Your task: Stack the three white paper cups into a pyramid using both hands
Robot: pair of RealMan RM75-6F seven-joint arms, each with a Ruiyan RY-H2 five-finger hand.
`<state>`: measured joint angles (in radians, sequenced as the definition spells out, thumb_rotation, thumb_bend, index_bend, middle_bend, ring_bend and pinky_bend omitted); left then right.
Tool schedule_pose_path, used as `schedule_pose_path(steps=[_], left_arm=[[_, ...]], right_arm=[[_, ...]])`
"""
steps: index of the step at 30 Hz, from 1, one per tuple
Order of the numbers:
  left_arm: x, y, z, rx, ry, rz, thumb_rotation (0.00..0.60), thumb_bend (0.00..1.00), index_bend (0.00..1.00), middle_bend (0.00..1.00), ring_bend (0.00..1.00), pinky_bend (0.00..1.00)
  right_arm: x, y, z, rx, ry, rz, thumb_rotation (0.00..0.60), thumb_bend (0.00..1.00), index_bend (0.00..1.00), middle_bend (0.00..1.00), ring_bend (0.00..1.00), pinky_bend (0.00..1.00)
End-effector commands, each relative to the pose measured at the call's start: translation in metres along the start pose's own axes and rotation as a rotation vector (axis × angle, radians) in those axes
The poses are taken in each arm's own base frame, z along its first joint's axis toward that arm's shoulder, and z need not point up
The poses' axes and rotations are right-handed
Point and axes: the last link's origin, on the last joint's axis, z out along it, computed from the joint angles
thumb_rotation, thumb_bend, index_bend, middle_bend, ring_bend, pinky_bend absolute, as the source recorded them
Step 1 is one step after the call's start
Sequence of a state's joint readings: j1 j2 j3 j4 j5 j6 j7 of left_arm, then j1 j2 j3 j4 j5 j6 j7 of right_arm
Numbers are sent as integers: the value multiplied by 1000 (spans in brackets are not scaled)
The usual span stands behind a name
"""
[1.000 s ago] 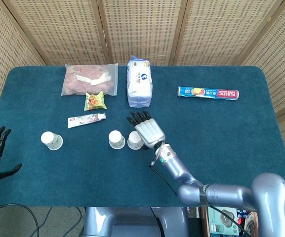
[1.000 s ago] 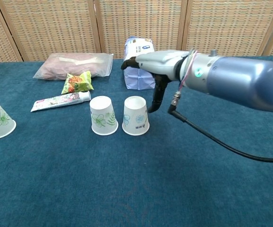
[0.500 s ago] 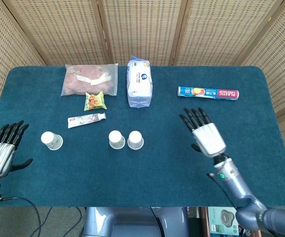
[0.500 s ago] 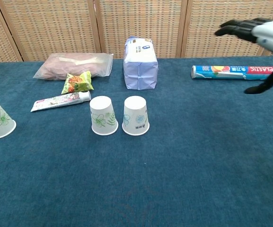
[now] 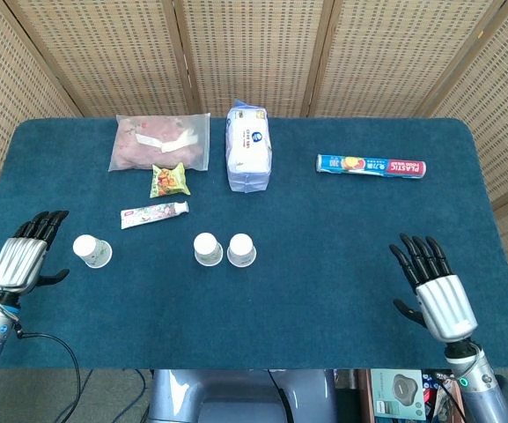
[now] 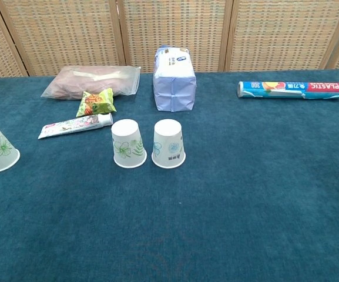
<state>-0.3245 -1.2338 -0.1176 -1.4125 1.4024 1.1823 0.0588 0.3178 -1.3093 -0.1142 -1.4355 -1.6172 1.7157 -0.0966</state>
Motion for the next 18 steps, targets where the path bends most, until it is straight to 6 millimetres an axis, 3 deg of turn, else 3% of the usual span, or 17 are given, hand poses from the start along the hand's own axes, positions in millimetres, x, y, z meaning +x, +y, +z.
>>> schedule_pose_path(steps=[1,14,18], left_arm=[[-12,-3,9,32,-28,-28,600,205,141,185,136,214],[-43,-3,36,67,-44,-84,600,205,301,287,218,317],[-48,1,44,61,-38,-77,600,204,385,361,272,360]], right_arm=[[0,6,1,-8,0,-4,600,0,29,43,0,0],[4,12,2,-29,-6,13,600,0,46,48,0,0],[3,13,2,-32,-12,12,600,0,45,48,0,0]])
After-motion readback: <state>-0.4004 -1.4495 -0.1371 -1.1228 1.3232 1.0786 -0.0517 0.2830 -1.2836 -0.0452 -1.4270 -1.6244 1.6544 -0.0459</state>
